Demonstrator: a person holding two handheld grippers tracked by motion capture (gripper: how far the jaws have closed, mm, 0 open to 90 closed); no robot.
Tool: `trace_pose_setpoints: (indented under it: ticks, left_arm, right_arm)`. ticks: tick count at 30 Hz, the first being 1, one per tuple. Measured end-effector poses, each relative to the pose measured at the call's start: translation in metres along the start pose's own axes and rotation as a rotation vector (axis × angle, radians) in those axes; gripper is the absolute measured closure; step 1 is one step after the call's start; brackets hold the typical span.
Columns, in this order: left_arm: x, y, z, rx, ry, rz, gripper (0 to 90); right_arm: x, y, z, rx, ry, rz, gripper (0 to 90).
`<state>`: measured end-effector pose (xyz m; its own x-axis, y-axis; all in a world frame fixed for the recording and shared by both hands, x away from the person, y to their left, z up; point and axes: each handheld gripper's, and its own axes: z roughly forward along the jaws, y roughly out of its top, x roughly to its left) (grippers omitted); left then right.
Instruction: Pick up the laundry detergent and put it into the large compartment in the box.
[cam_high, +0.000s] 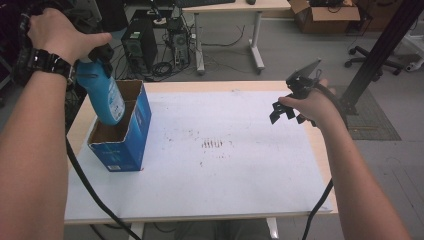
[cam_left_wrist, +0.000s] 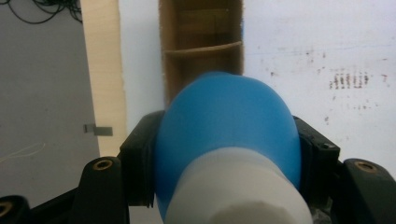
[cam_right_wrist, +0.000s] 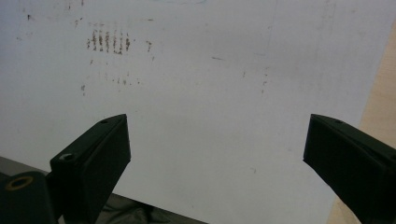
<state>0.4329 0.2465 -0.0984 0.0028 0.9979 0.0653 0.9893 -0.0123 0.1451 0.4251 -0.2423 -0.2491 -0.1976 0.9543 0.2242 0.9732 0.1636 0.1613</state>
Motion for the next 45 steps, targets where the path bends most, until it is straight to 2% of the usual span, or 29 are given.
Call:
trace_pose_setpoints:
  ticks: [5, 12, 21, 29, 45]
  left_arm:
    - [0.004, 0.000, 0.005, -0.002, -0.007, -0.002, 37.5]
    - [0.012, -0.004, 0.032, 0.026, -0.009, -0.015, 37.5]
    - [0.012, -0.008, 0.065, 0.060, -0.027, -0.013, 37.5]
    - [0.013, -0.010, 0.090, 0.082, -0.024, -0.018, 37.5]
    - [0.013, -0.013, 0.130, 0.122, -0.029, -0.016, 37.5]
  right_arm:
    - [0.001, 0.000, 0.001, 0.006, 0.001, 0.001, 7.6]
    - [-0.002, -0.002, 0.004, 0.006, 0.002, -0.001, 7.6]
    - [-0.002, -0.004, 0.009, 0.015, 0.001, 0.002, 7.6]
    - [0.000, -0.005, 0.014, 0.022, 0.000, -0.005, 7.6]
    - [0.001, -0.003, 0.026, 0.041, 0.003, -0.010, 7.6]
